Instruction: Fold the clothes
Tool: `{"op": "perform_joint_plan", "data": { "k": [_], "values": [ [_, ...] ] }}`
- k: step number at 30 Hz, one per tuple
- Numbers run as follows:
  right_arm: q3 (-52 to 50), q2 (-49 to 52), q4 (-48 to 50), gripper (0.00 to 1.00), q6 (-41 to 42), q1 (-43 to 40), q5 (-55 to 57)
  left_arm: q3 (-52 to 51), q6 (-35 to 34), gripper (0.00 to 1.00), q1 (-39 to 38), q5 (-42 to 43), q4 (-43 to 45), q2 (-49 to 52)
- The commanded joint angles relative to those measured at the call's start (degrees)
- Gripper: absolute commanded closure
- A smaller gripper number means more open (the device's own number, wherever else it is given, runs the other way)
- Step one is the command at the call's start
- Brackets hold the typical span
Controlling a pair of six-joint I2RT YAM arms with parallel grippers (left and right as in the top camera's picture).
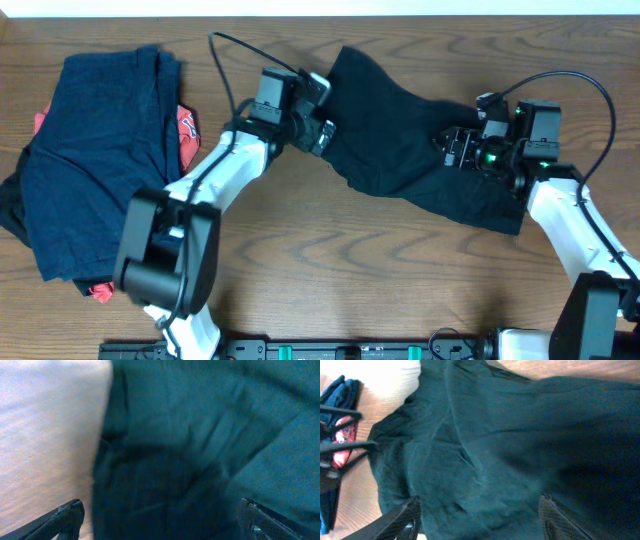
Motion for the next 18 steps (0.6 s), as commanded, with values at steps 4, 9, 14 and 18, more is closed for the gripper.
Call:
{"op": "perform_joint_plan", "data": {
  "k": [4,9,14,18],
  "values": [
    [-0.1,-0.9,-2.5,0.25,-4.1,-1.2,-0.2,0.7,4.2,0.01,-0.3,-5.2,-1.9,3.5],
    [-0.1,-0.9,-2.6,0.22,-5.4,-1.2,0.8,0.7,4.5,0.01,-0.3,-10.2,-6.9,3.6],
    [-0.1,-0.9,-3.3,0.20,-5.4,-1.2,3.1,0.7,4.4,0.02,-0.3,-15.9,-13.7,3.6],
    [-0.1,-0.9,-4.3,0.20,-5.4,-1.2,4.6,0.7,2.9,0.02,-0.3,-17.5,-15.2,3.6]
  ]
}}
